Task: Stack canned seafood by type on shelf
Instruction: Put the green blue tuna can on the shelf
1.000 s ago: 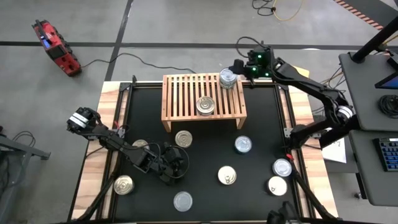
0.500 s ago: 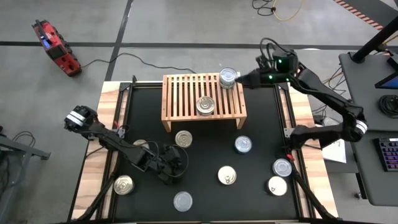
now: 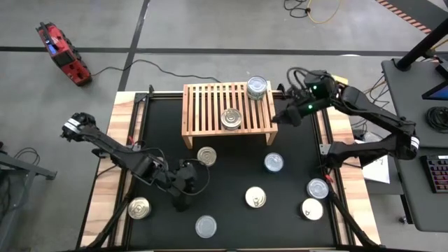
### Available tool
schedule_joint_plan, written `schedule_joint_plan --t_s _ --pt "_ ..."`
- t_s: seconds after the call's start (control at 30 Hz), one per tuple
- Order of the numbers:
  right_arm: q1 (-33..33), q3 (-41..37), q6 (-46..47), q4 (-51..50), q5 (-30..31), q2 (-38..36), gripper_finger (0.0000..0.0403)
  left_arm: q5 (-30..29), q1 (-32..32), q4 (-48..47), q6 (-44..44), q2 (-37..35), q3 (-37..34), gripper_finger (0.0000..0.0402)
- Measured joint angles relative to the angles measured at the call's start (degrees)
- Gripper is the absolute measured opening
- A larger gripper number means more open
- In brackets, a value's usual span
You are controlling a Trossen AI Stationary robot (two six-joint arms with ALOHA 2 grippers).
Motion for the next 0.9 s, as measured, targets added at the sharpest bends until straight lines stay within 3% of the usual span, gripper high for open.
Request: schedule_joint_plan --t_s 0.3,0.67,0.9 --pt "7.75 -1.74 1.99 -7.3 0.0 1.2 0.0207 14.22 0.26 -19.79 -7.17 -0.35 9.24 0.0" --pt "20.49 -7.35 13.18 -7.96 1.21 1.21 0.0203 8.96 1.3 -21.27 0.21 -0.39 11.99 0.0" --pt "27.23 -11.93 21.06 -8.2 8.6 1.68 0.0203 8.11 3.97 -17.62 8.27 -0.39 11.97 0.0"
